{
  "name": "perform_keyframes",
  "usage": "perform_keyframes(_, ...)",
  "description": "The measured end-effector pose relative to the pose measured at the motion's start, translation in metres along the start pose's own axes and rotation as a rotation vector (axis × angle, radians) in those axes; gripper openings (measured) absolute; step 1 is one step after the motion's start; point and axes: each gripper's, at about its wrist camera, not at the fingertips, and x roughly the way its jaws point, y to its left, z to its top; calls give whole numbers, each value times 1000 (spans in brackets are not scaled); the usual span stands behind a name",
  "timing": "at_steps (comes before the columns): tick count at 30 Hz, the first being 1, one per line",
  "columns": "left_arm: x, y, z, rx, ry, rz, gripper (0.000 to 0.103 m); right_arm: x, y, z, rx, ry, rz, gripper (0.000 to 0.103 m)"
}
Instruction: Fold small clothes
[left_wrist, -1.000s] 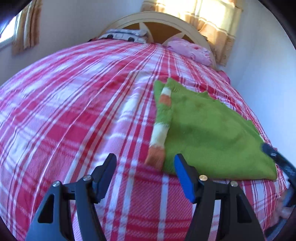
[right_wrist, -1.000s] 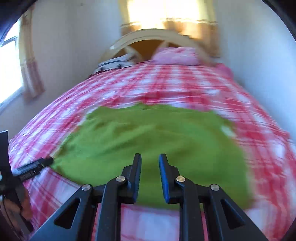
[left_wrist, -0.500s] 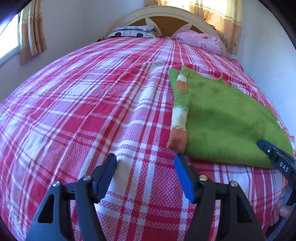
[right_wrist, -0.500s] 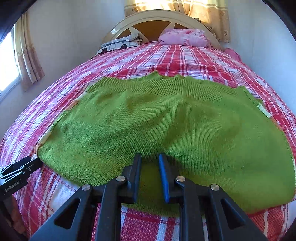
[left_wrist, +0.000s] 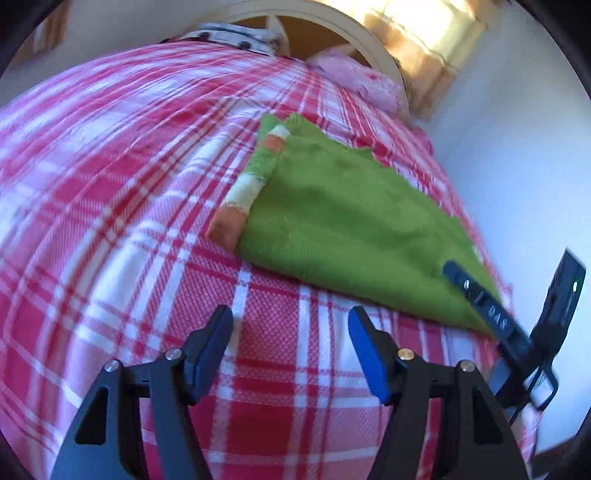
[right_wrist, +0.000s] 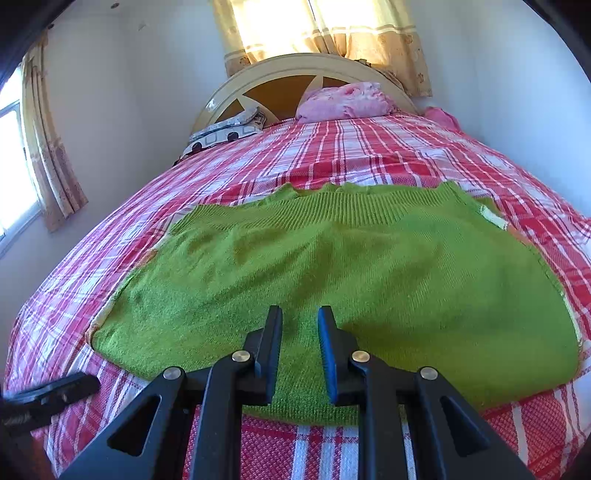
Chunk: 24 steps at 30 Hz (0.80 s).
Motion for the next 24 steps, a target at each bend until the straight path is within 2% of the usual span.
perform_keyframes(1, 0, 0, 0, -13, -15, -7, 68, -1, -1, 0, 4, -4, 4, 20)
perform_keyframes(3, 4, 2, 6, -51, -28, -41, 76, -1, -1, -1, 6, -7, 7, 20)
perform_keyframes(7, 17, 5, 21, -128, -67, -86, 76, -2, -1, -3, 3, -4, 11, 20)
perform_keyframes(11, 30, 13, 35, -260, -138, -106, 74, -2, -3, -4, 8, 1, 16, 20)
perform_keyframes(13, 37, 9, 43, -257, -133, -111, 67, 0, -4, -4, 15, 10, 17, 20)
perform_keyframes(14, 40, 8, 45, -251, -127, -119, 48, 1, -5, -4, 20, 14, 19, 20)
perform_keyframes(15, 44, 6, 46, -236, -111, -130, 21, 1, -6, -4, 25, 15, 21, 20)
perform_keyframes(16, 48, 6, 46, -219, -97, -124, 17, 1, -7, -4, 29, 15, 22, 20)
perform_keyframes(20, 49, 5, 38, -186, -119, -98, 17, 3, -8, -4, 35, 22, 27, 20)
perform_keyframes(21, 49, 6, 38, -187, -119, -97, 23, 5, -8, -4, 36, 28, 29, 20)
perform_keyframes(24, 49, 11, 39, -211, -116, -116, 27, 7, -9, -2, 42, 48, 32, 20)
